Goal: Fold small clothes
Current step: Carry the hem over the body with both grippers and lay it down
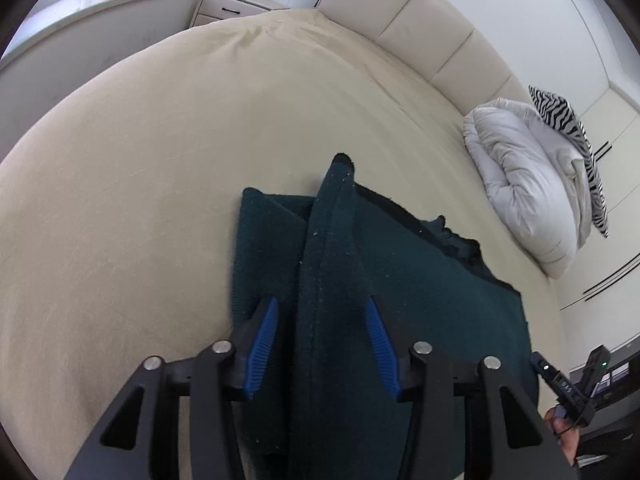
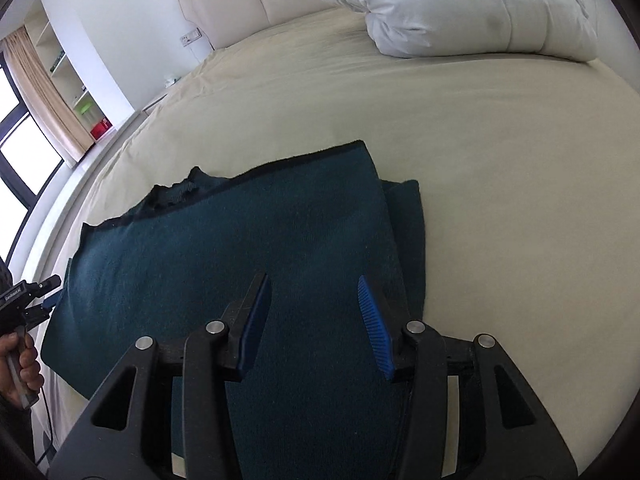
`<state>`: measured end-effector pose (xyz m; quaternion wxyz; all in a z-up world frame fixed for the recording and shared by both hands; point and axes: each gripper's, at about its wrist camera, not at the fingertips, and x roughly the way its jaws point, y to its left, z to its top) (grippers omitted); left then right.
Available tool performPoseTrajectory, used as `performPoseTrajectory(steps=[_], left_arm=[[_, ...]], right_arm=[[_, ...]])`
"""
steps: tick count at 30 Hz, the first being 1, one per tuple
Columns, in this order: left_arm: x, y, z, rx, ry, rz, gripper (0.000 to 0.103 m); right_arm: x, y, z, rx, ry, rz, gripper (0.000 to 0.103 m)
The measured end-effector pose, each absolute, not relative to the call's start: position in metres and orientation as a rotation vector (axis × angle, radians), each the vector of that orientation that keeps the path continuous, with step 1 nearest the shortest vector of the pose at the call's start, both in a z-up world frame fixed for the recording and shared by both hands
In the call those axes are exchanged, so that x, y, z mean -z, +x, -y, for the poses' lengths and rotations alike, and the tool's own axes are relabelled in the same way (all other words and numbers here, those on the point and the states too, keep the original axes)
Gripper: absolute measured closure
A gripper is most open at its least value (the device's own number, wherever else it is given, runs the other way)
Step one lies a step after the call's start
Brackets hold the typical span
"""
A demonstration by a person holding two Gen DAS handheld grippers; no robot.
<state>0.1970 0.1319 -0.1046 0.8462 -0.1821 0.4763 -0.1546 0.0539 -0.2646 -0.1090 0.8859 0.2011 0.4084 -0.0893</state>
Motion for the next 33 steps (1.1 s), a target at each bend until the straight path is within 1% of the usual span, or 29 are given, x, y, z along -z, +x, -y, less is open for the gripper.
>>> performPoseTrajectory(steps=[1, 2, 4, 9, 14, 18, 20, 21, 22, 23, 24, 29, 30, 31, 32, 33], left_arm=[[0.106, 0.198, -0.132, 0.306, -0.357, -1.006, 0.078], [0.107, 0.199, -0.134, 0.286, -0.349, -1.008, 0.084], [0.109, 0.199, -0.139, 0.29, -0.378, -1.008, 0.092], [0.108, 0.192, -0.14, 0.281, -0.33, -0.978, 0.097], [0.108, 0.186, -0.145, 0.265, -0.365, -0.965, 0.099], [0.094, 0.174, -0.14, 0.319, -0.346, -0.945, 0.099], [0.086, 0.167, -0.137, 0.33, -0.324, -0.921, 0.087], [0.083, 0.164, -0.136, 0.339, -0.315, -0.912, 0.074], [0.082, 0.162, -0.136, 0.343, -0.313, -0.91, 0.064], [0.082, 0.16, -0.135, 0.343, -0.308, -0.912, 0.061], [0.083, 0.159, -0.133, 0.344, -0.297, -0.915, 0.061], [0.095, 0.154, -0.118, 0.337, -0.222, -0.96, 0.061], [0.097, 0.153, -0.115, 0.33, -0.205, -0.963, 0.064], [0.099, 0.152, -0.115, 0.317, -0.193, -0.962, 0.073], [0.1, 0.151, -0.115, 0.301, -0.178, -0.962, 0.078], [0.101, 0.151, -0.115, 0.292, -0.171, -0.963, 0.086]], right_arm=[[0.112, 0.048, 0.266, 0.188, 0.42, -0.851, 0.059], [0.114, 0.046, 0.266, 0.187, 0.424, -0.853, 0.059], [0.117, 0.044, 0.268, 0.192, 0.422, -0.86, 0.059], [0.123, 0.045, 0.267, 0.217, 0.375, -0.848, 0.06], [0.124, 0.047, 0.268, 0.232, 0.394, -0.841, 0.06], [0.117, 0.04, 0.269, 0.229, 0.395, -0.828, 0.06], [0.111, 0.03, 0.274, 0.225, 0.433, -0.794, 0.06], [0.109, 0.024, 0.278, 0.229, 0.453, -0.771, 0.055], [0.107, 0.019, 0.28, 0.238, 0.464, -0.756, 0.044], [0.106, 0.012, 0.282, 0.25, 0.474, -0.742, 0.04], [0.105, 0.007, 0.283, 0.254, 0.477, -0.732, 0.036], [0.106, 0.002, 0.278, 0.262, 0.386, -0.773, 0.037], [0.107, 0.002, 0.277, 0.267, 0.375, -0.787, 0.037], [0.109, 0.002, 0.277, 0.262, 0.381, -0.795, 0.037], [0.111, 0.001, 0.278, 0.257, 0.39, -0.802, 0.037], [0.112, 0.001, 0.277, 0.253, 0.392, -0.807, 0.039]])
